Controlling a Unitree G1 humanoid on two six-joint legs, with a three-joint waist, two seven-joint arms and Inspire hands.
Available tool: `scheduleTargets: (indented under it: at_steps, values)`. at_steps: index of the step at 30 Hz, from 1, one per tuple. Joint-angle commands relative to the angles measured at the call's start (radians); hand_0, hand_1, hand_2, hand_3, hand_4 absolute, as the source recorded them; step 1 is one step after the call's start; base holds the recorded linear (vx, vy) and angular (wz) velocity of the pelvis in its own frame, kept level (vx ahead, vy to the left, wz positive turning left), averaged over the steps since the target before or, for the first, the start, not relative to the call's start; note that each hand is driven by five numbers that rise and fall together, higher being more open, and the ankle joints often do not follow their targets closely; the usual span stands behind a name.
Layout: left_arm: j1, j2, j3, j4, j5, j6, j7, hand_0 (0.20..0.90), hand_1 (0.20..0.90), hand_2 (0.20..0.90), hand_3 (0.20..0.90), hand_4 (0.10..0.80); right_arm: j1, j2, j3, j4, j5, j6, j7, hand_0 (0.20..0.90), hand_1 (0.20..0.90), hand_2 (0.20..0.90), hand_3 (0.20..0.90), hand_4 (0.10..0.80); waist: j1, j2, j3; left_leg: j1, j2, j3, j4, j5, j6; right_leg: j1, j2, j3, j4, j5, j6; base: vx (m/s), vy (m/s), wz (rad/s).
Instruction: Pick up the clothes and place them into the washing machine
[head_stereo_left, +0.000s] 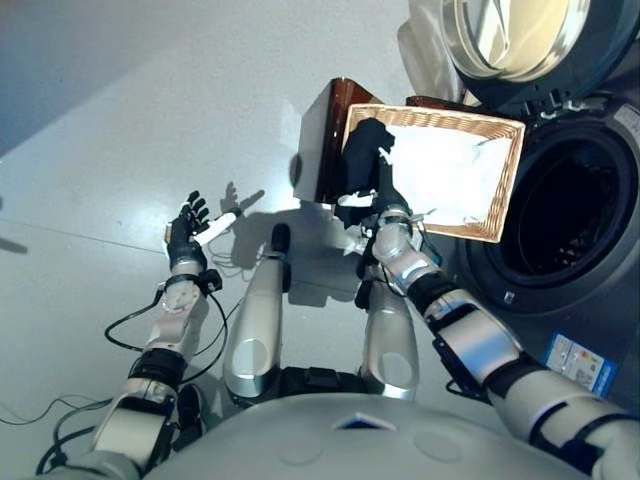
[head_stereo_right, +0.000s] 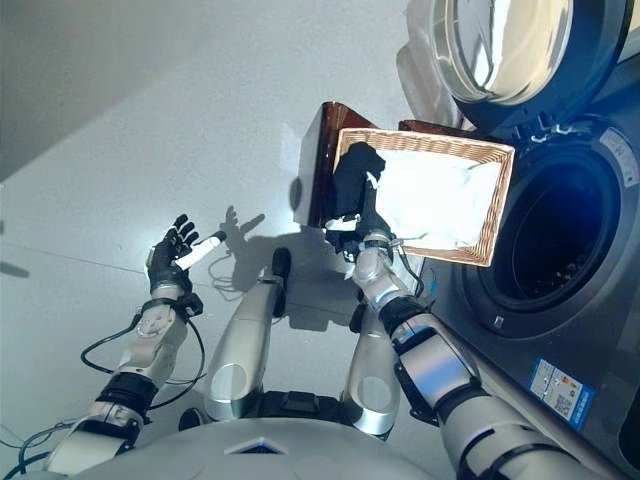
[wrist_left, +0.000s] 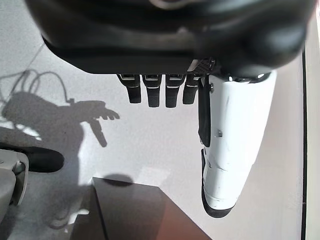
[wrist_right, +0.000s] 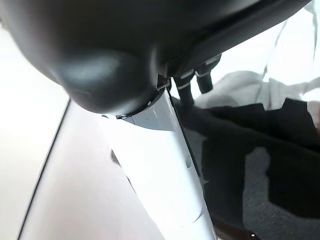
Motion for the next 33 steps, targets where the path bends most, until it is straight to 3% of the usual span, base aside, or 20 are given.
scheduleTargets:
  at_steps: [1, 11, 27, 33]
  values:
    - [0.03, 0.049, 0.005, -0.084, -0.008, -0.066, 0.022, 0.9, 0.9, 0.9, 0.9, 0.8, -0.029, -0.008, -0.037, -0.028, 0.018, -0.039, -0.074, 0.9, 0.9, 0.9, 0.9, 0.8, 0.015, 0.019, -0.023, 0.042, -0.036, 0.03, -0.052, -0.015, -0.001, -0.013, -0.008, 0.024, 0.121, -0.101, 0.012, 0.0, 0.0, 0.0]
    - [0.03, 0.055, 0.005, -0.07, 0.002, -0.073, 0.023, 0.9, 0.9, 0.9, 0.9, 0.8, -0.027, 0.008, -0.031, -0.037, 0.026, -0.053, -0.082, 0.9, 0.9, 0.9, 0.9, 0.8, 0.009, 0.012, -0.039, 0.058, -0.037, 0.026, -0.083, -0.005, -0.003, 0.005, -0.012, 0.018, 0.099, -0.083, 0.019, 0.001, 0.001, 0.01]
    - [0.033, 0.047, 0.006, -0.009, 0.007, -0.066, 0.007, 0.9, 0.9, 0.9, 0.9, 0.8, 0.016, 0.02, -0.031, -0.002, 0.052, -0.062, -0.057, 0.9, 0.9, 0.9, 0.9, 0.8, 0.015, -0.03, -0.086, 0.2, -0.035, 0.033, -0.266, 0.071, -0.014, 0.163, -0.014, 0.024, -0.122, 0.021, 0.041, 0.012, -0.007, -0.03]
    - [0.017, 0.045, 0.0, -0.005, 0.002, -0.065, 0.007, 0.9, 0.9, 0.9, 0.9, 0.8, 0.024, 0.009, -0.047, -0.009, 0.049, -0.058, -0.066, 0.9, 0.9, 0.9, 0.9, 0.8, 0.015, -0.038, -0.086, 0.194, -0.042, 0.016, -0.251, 0.076, -0.012, 0.171, -0.018, 0.012, -0.105, 0.014, 0.037, -0.004, -0.011, 0.0]
